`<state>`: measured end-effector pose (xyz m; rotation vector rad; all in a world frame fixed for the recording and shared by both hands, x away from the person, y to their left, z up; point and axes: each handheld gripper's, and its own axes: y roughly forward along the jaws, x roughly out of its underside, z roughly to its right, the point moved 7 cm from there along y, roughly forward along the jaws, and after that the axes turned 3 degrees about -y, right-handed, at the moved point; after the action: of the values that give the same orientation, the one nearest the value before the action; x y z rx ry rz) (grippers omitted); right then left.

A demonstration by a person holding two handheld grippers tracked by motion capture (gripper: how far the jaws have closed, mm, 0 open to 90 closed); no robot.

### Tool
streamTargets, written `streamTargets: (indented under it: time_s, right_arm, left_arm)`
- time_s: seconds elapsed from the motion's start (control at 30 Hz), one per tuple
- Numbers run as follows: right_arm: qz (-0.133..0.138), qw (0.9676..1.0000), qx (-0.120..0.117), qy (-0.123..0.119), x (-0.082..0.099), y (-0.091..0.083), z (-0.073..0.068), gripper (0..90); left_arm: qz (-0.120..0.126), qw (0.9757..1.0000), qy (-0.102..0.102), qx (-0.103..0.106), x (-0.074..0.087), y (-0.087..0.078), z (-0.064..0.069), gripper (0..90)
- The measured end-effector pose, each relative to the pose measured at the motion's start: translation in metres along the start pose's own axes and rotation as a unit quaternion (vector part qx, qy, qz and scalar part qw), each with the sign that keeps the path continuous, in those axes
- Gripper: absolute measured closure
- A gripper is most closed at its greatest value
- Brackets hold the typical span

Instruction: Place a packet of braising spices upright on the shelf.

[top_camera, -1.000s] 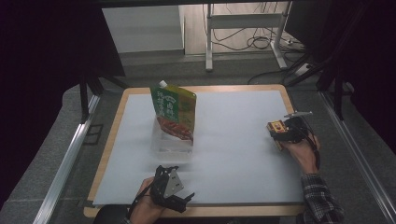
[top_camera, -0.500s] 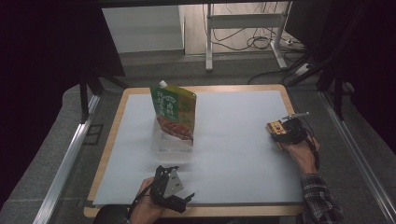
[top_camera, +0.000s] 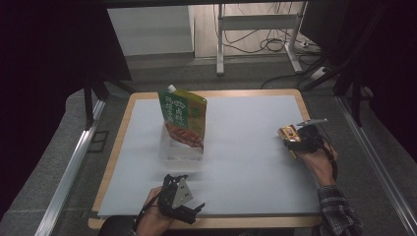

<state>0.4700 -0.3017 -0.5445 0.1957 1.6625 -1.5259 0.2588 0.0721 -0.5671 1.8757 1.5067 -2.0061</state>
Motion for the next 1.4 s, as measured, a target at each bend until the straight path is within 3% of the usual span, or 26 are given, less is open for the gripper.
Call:
streamTargets:
  time_s: [0.6,1.0,1.4]
  right_arm:
    - [0.015,0.9974,-0.056,-0.042,0.002,-0.017,-0.047,31.5]
    - [0.022,0.9909,-0.098,-0.089,0.004,-0.028,-0.091,31.5]
    - [0.016,0.9834,-0.138,-0.117,0.011,-0.031,-0.126,31.5]
  left_arm:
    - [-0.002,1.0,0.002,0.001,0.0,0.001,0.0,0.5]
    - [-0.004,1.0,0.003,0.002,0.001,0.001,0.001,0.6]
    - [-0.006,1.0,0.003,0.001,0.001,0.001,0.001,0.6]
